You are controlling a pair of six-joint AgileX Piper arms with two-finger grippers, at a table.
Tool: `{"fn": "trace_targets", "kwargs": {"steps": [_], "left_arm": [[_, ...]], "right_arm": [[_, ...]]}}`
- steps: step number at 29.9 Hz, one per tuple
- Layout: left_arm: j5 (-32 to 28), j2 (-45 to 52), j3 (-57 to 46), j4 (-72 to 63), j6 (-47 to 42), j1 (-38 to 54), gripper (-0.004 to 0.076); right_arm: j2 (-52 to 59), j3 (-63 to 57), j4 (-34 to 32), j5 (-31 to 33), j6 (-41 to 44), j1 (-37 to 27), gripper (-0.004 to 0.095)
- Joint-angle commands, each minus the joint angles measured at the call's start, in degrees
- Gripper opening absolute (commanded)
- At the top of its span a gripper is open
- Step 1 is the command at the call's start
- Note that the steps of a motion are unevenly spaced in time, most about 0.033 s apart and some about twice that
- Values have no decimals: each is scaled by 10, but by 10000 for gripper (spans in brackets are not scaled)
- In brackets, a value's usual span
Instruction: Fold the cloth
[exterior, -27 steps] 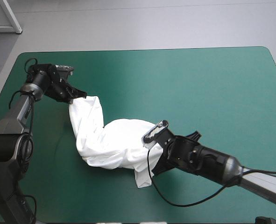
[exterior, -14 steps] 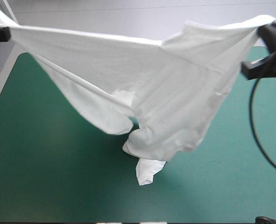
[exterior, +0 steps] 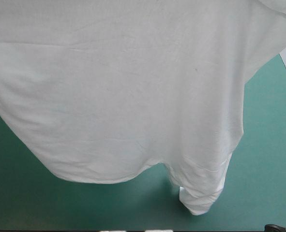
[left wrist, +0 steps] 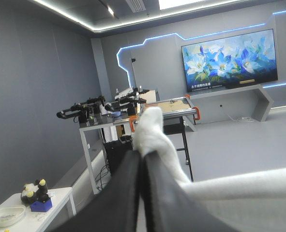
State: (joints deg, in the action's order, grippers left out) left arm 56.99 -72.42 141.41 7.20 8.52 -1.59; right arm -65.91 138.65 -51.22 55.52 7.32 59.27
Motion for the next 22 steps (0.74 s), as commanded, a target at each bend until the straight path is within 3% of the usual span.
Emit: {"fn": "trace_targets", "kwargs": {"steps": [1,7,14,18,22], "left_arm": [[-44,-1,6,30,15,-2,-9],[-17,-3,-37,21,17,-2,-9],[-17,-14,-180,27,17,-2,-9],[-24,-40,-257,27,17,-2,-9],[-59,-81,-313,20,17,-1,-9]], "right_arm": [[2,14,-39,-67,-6,-2,-19],[-45,12,-31,8,-15,-1,-19],[-168,8,-47,81,-10,-12,-19],[-253,8,8,78,7,-88,-19],[-332,8,164,66,24,-243,-19]]}}
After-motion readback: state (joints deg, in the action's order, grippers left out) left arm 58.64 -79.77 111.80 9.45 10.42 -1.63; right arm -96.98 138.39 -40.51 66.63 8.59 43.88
